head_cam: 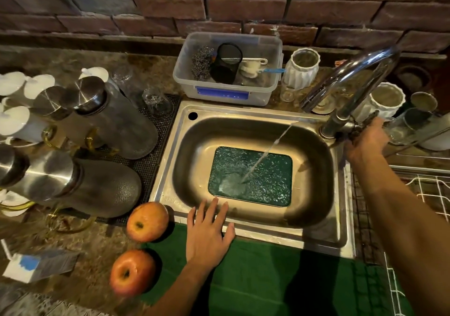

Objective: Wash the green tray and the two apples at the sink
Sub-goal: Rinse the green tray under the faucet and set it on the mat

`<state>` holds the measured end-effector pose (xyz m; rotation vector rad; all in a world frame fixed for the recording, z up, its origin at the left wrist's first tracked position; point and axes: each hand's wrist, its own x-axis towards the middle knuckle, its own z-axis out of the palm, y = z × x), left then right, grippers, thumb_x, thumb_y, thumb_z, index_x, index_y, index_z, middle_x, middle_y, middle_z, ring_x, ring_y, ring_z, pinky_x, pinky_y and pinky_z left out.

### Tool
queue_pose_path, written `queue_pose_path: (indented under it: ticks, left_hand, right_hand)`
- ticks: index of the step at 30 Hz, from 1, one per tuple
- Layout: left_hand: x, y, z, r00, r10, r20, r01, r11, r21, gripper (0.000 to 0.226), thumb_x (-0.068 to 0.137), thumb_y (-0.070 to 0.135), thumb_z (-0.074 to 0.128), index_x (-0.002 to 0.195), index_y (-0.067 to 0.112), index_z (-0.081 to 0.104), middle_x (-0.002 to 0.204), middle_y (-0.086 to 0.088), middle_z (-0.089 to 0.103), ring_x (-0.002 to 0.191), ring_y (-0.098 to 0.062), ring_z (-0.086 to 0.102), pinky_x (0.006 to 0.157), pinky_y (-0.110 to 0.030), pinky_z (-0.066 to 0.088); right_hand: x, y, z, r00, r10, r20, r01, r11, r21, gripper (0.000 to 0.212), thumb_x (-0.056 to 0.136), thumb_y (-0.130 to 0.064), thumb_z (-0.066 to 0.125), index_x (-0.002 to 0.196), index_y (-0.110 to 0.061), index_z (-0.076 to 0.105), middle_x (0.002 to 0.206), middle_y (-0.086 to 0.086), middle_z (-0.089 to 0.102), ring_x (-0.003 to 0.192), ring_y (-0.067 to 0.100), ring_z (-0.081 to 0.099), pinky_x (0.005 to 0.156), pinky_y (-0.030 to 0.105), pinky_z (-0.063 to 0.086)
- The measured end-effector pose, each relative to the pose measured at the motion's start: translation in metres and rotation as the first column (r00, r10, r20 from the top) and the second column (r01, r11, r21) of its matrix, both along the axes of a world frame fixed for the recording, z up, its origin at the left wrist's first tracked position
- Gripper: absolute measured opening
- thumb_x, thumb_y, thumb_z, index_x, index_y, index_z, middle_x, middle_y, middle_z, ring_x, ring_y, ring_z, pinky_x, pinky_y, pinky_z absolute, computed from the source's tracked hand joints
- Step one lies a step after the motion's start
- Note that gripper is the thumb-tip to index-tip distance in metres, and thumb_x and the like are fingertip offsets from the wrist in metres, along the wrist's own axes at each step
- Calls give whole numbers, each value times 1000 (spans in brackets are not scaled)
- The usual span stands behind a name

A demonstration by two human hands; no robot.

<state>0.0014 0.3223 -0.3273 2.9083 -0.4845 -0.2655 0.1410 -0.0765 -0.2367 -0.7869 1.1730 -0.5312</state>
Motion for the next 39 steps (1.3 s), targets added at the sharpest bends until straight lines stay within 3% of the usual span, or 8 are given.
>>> queue_pose_path:
  ticks: [4, 7, 11, 14, 18, 22, 31, 39]
  left_hand:
    - [0, -1, 2, 1000, 4, -1, -4, 1000, 6, 52, 89, 48, 52, 136, 26, 60, 145, -4, 56, 134, -31, 47, 110, -53, 33]
    - [1, -5, 6, 999, 26, -19, -26, 1000, 12, 49, 88, 46, 54, 130, 23, 66, 137, -4, 62, 128, -30, 54, 108, -54, 36]
    - [23, -14, 16, 991, 82, -106, -85, 996, -26, 47, 88, 37, 54, 130, 19, 64, 133, -6, 64, 118, -28, 61, 99, -47, 46]
    - [61, -22, 16, 938, 189, -291, -255, 944, -208, 43, 95, 22, 55, 137, 13, 56, 138, -10, 58, 117, -32, 59, 96, -42, 48]
    - [123, -25, -3, 702, 349, -621, -648, 674, -355, 39, 100, 15, 54, 139, 11, 52, 135, -15, 61, 116, -26, 58, 98, -31, 44]
    - [163, -22, -37, 489, 448, -748, -845, 454, -281, 41, 101, 14, 54, 140, 5, 49, 134, -21, 58, 122, -34, 56, 103, -41, 46]
    - [192, -21, -86, 454, 557, -696, -872, 437, -219, 21, 95, 4, 56, 105, -7, 70, 111, -28, 70, 109, -40, 65, 93, -44, 53]
    - [184, -19, -98, 397, 566, -723, -904, 377, -201, 17, 97, 7, 59, 94, -2, 73, 97, -22, 71, 90, -24, 61, 86, -37, 53]
  right_hand:
    - [-2, -3, -6, 1000, 8, -24, -9, 999, -41, 35, 94, -42, 58, 119, -17, 62, 117, 3, 72, 102, 20, 71, 74, 33, 61]
    - [-8, 5, -15, 973, 168, -159, -204, 947, -248, 41, 96, -38, 51, 130, -14, 58, 127, 7, 64, 112, 20, 63, 92, 36, 54]
    - [-28, 49, -41, 887, 282, -365, -415, 833, -366, 35, 96, -17, 52, 130, -8, 54, 108, 7, 59, 81, 10, 58, 66, 19, 44]
    - [-42, 73, -67, 794, 413, -446, -557, 789, -259, 33, 98, -4, 50, 131, -1, 56, 105, 10, 57, 62, 2, 54, 49, 7, 41]
    - [-49, 85, -91, 604, 636, -480, -722, 692, 7, 24, 100, -15, 49, 124, -16, 54, 91, 14, 56, 62, 20, 49, 55, 27, 32]
    - [-49, 84, -119, 564, 687, -459, -713, 685, 151, 13, 100, -22, 47, 101, -17, 59, 74, 10, 51, 61, 22, 45, 66, 36, 37]
    - [-35, 77, -156, 599, 630, -495, -681, 726, 99, 31, 90, -2, 47, 61, -15, 47, 60, 4, 37, 56, 15, 34, 52, 28, 25]
    - [-29, 78, -165, 534, 659, -530, -718, 685, 127, 35, 89, 12, 42, 63, -9, 52, 59, 6, 45, 48, 15, 39, 29, 13, 29]
